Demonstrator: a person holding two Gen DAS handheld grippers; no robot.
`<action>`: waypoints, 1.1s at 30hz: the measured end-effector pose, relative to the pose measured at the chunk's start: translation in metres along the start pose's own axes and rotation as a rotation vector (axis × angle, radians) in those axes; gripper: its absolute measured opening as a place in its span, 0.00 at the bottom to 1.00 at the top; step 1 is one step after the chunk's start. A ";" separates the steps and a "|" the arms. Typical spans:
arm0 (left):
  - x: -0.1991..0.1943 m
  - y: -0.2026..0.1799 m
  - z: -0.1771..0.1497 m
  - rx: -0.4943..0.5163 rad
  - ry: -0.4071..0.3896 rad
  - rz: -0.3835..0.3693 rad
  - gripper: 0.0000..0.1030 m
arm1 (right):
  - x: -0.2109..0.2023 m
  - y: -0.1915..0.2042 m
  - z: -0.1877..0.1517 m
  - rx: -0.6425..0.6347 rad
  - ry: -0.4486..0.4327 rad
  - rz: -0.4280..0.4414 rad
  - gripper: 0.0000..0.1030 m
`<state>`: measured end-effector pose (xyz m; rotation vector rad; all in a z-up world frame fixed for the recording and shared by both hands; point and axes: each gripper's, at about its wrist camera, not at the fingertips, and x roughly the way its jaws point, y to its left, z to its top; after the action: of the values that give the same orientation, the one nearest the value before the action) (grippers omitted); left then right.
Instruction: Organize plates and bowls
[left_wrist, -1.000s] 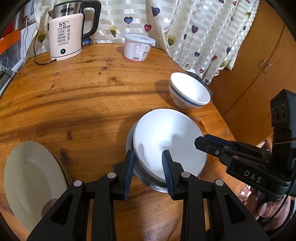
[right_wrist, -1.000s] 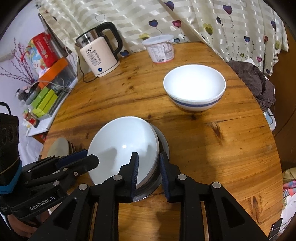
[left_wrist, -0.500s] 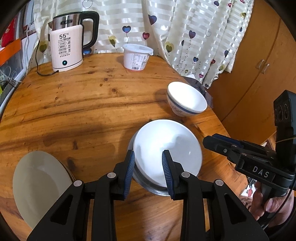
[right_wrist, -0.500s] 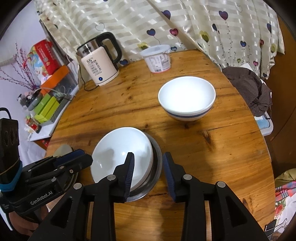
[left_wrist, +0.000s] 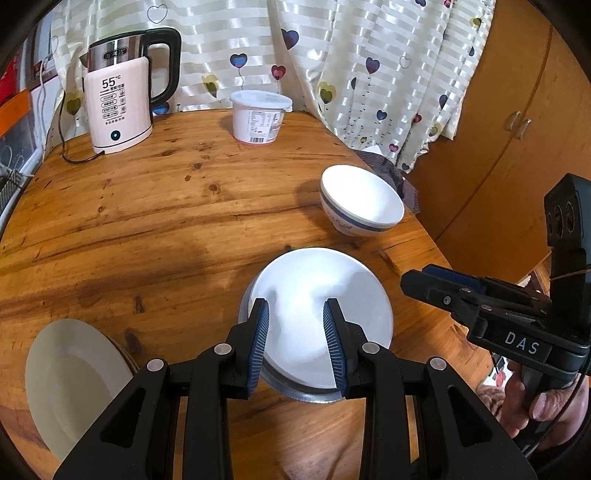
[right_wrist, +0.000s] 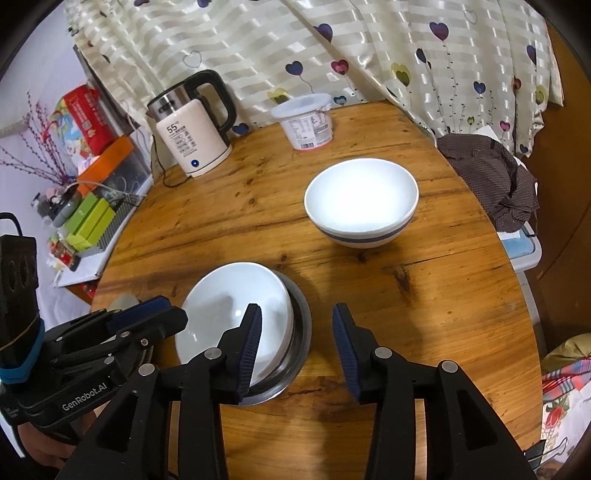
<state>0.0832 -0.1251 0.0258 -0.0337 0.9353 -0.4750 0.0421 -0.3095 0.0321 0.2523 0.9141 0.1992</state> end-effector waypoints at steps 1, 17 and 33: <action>0.001 0.000 0.000 0.001 0.000 -0.002 0.31 | 0.000 0.000 0.001 0.002 0.000 -0.001 0.39; 0.013 0.004 0.011 -0.015 0.009 -0.008 0.31 | 0.001 -0.020 0.002 0.046 -0.013 -0.018 0.41; 0.029 0.002 0.026 -0.031 0.052 -0.042 0.31 | 0.002 -0.046 0.005 0.094 -0.015 -0.023 0.41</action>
<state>0.1189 -0.1399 0.0186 -0.0694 0.9940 -0.5027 0.0502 -0.3535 0.0199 0.3298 0.9125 0.1330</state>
